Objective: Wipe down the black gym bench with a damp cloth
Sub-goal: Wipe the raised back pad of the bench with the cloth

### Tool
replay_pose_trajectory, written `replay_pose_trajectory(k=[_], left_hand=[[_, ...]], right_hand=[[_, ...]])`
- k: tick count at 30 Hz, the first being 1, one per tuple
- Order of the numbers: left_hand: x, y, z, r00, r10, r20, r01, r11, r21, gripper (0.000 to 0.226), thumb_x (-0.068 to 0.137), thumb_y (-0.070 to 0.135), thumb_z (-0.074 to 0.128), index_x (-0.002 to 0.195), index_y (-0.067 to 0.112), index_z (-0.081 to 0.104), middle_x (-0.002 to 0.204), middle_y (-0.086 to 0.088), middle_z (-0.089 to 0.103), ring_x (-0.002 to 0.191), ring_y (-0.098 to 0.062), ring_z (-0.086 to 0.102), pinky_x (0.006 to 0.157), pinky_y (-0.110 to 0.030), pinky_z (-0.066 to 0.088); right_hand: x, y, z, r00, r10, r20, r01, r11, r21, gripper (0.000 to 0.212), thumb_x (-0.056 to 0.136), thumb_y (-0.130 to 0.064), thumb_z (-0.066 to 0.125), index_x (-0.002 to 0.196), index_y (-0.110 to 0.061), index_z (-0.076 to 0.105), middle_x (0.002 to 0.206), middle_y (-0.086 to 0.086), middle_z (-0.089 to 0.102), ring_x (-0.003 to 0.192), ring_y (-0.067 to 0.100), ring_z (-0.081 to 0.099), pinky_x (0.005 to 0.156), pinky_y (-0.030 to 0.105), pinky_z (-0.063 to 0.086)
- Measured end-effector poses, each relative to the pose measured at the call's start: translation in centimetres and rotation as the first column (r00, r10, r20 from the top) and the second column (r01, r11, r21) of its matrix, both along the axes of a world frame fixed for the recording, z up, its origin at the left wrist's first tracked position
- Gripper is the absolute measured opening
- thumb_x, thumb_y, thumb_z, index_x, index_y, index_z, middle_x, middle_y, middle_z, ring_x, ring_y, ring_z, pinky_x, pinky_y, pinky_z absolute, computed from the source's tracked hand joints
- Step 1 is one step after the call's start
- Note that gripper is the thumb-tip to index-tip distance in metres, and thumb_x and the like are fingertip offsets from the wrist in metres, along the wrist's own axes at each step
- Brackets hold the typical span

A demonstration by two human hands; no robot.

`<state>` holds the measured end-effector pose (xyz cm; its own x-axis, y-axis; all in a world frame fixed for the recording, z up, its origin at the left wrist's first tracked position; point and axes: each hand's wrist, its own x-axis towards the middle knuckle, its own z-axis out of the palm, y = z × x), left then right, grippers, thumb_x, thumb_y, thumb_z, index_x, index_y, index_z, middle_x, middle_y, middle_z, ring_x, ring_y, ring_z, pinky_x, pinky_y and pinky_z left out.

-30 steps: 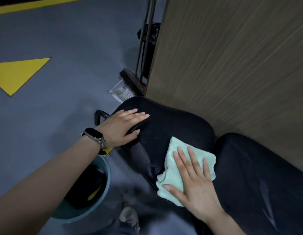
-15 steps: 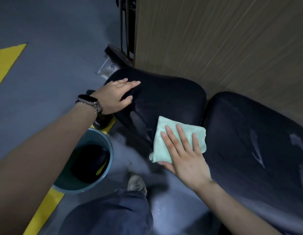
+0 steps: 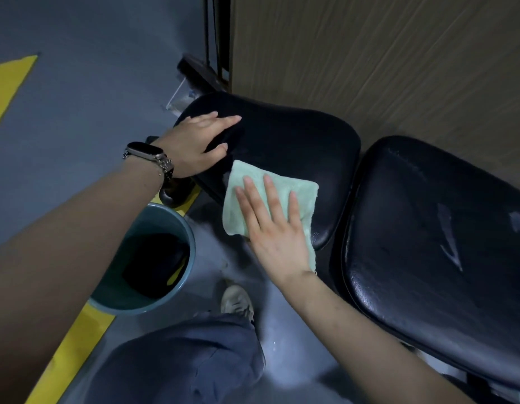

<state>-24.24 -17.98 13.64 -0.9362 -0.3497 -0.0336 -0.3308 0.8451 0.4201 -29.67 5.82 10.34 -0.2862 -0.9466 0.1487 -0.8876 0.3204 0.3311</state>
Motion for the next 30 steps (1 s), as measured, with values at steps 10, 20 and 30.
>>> replay_pose_trajectory(k=[10,20,30], left_hand=[[0.1,-0.1,0.1,1.000,0.004,0.001,-0.004,0.999,0.032,0.062,0.088,0.045,0.032,0.148,0.034,0.018,0.152,-0.002,0.032,0.144,-0.013,0.014,0.115,-0.048,0.018],[0.5,0.4,0.4,1.000,-0.001,-0.004,0.001,1.000,0.020,0.057,0.097,0.031,0.040,0.149,0.033,0.018,0.153,0.003,0.028,0.144,-0.012,0.011,0.117,-0.046,0.011],[0.4,-1.0,0.6,0.992,0.012,-0.127,0.007,0.989,0.148,0.051,0.100,0.023,0.039,0.147,0.033,0.023,0.144,0.015,0.042,0.139,-0.005,0.022,0.109,-0.023,0.017]], right_hand=[[-1.5,4.0,0.3,0.997,-0.014,0.079,0.020,0.997,-0.077,0.103,0.069,-0.046,0.079,0.151,-0.019,0.022,0.156,0.008,0.027,0.143,0.028,0.026,0.110,0.052,0.024],[-3.1,6.4,1.2,0.970,-0.058,0.235,0.091,0.987,-0.132,0.098,0.068,-0.059,0.074,0.148,-0.029,0.027,0.156,0.014,0.025,0.144,0.031,0.021,0.105,0.061,0.029],[-2.2,3.9,0.9,0.988,-0.043,0.151,0.055,0.995,-0.080,0.100,0.067,-0.059,0.076,0.149,-0.025,0.028,0.154,0.018,0.027,0.143,0.035,0.024,0.106,0.061,0.026]])
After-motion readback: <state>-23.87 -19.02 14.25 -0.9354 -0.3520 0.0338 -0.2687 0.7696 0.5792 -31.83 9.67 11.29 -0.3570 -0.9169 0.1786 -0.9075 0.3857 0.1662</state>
